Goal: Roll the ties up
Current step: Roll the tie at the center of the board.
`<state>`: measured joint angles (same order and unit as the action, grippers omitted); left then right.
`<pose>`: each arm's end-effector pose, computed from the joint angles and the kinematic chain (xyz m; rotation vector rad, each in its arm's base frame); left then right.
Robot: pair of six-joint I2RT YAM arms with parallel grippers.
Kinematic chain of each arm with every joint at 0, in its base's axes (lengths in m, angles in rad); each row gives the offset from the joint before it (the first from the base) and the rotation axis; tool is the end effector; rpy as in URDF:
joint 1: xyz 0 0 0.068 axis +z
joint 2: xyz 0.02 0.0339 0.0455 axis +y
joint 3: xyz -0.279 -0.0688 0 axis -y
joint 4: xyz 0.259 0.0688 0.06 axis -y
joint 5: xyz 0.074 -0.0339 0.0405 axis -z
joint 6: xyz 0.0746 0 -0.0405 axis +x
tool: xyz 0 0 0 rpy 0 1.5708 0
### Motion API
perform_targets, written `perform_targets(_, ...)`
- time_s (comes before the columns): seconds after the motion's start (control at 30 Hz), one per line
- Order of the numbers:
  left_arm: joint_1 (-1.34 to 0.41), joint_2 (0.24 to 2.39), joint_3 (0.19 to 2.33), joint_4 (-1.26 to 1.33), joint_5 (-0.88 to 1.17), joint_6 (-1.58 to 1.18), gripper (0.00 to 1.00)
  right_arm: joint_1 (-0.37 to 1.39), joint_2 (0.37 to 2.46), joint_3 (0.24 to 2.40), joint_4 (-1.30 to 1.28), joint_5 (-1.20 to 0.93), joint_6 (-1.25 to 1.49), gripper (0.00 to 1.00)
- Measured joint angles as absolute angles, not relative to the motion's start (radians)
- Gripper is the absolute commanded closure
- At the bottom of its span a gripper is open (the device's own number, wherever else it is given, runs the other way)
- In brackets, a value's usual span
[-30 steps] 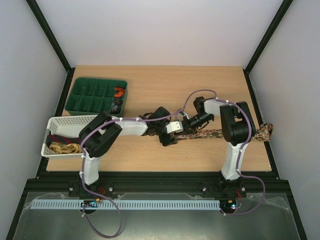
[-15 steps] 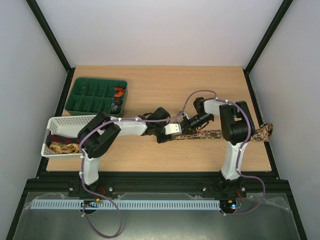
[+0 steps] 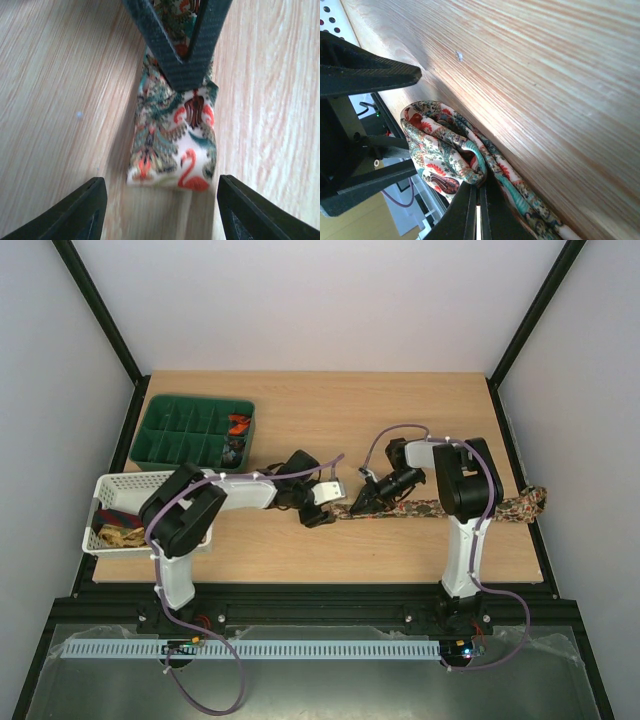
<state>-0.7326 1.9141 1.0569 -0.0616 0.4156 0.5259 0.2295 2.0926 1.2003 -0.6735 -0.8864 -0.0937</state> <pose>0.2885 -0.3000 0.1066 1.5967 1.8941 -0.6044 0.3461 0.1402 0.0702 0.4523 -2.7537 -1.3221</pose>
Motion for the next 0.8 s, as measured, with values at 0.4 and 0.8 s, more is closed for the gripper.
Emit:
perform_targets(0.4, -0.720, 1.864, 0.893, 0.178, 0.490, 0.418, 0.39, 0.220, 2.093, 1.190, -0.658, -0.884, -0.098, 0.98)
perform_targets(0.8, -0.720, 1.894, 0.896, 0.223, 0.491, 0.499, 0.57, 0.216, 2.093, 1.184, -0.650, -0.890, -0.109, 0.99)
